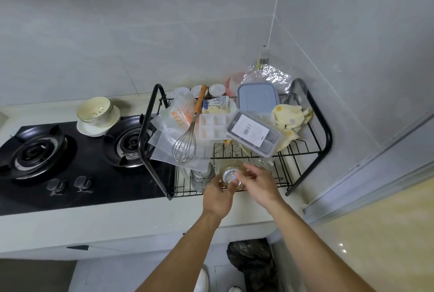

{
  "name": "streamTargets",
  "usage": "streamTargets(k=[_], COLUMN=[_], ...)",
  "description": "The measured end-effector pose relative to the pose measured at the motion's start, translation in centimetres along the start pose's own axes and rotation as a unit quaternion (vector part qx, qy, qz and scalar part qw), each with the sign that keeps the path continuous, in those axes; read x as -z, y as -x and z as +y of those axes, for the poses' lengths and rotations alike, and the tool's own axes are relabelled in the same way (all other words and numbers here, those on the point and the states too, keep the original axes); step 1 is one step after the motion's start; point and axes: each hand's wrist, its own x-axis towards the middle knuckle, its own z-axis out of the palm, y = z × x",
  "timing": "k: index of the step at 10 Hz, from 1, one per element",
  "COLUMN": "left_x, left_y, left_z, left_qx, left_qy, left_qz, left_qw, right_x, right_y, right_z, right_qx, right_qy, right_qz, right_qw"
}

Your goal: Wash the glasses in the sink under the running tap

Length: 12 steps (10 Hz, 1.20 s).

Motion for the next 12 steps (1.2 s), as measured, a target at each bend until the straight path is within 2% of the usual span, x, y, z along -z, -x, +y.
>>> streamTargets(k=[2, 4, 6, 8, 10, 12], left_x=[0.2, 0.5, 0.4, 0.3, 0.7, 1.4], left_y=[0.2, -0.6, -1.5, -2.0, -1.9, -1.2], left_z=[-0.3, 0.5, 0.3, 0.4, 0.3, -0.4], left_qx=[0.010, 0.048, 0.059, 0.081, 0.085, 0.044], left_qy=[-0.001, -0.016, -0.057, -0.074, -0.057, -0.052], left_qz=[0.006, 0.008, -0.001, 0.004, -0.020, -0.061], left_qw=[1.000, 0.999, 0.997, 0.994, 0.995, 0.996], right_x=[0.0, -0.6, -2.0, -2.4, -3.0, -3.1], right_y=[-0.4, -1.3, -2.6, -3.9, -4.0, -3.0], right_z=[1.6, 0.5, 0.7, 1.6, 2.0, 3.3], right_qx=[-0.014, -0.052, -0.069, -0.122, -0.115, -0.086], right_qy=[0.005, -0.026, -0.006, -0.052, -0.075, -0.041], right_qz=[-0.022, -0.028, -0.019, -0.020, -0.011, -0.014], right_qw=[1.000, 0.998, 0.997, 0.991, 0.991, 0.995])
